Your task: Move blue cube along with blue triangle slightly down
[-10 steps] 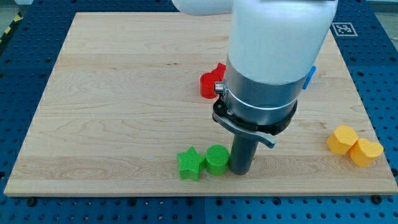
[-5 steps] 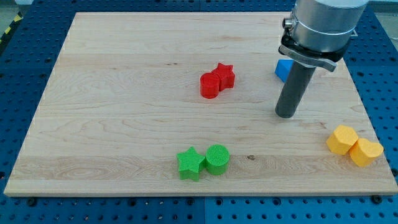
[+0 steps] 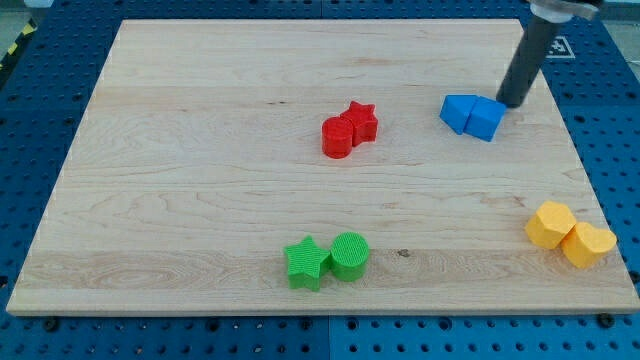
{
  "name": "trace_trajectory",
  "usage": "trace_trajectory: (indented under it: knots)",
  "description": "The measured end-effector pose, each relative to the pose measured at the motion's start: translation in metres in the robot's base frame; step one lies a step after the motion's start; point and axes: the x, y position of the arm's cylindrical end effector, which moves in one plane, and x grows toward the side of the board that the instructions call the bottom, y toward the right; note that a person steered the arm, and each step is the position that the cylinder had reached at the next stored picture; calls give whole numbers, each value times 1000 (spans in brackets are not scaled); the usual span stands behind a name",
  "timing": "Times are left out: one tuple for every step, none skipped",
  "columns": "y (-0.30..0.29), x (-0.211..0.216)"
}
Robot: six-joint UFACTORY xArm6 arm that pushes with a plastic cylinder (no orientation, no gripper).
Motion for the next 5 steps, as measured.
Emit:
trace_trajectory:
  knots:
    - [-34,1]
    - [-41,27]
    - [-47,53]
    - [-62,64]
    - [-64,62]
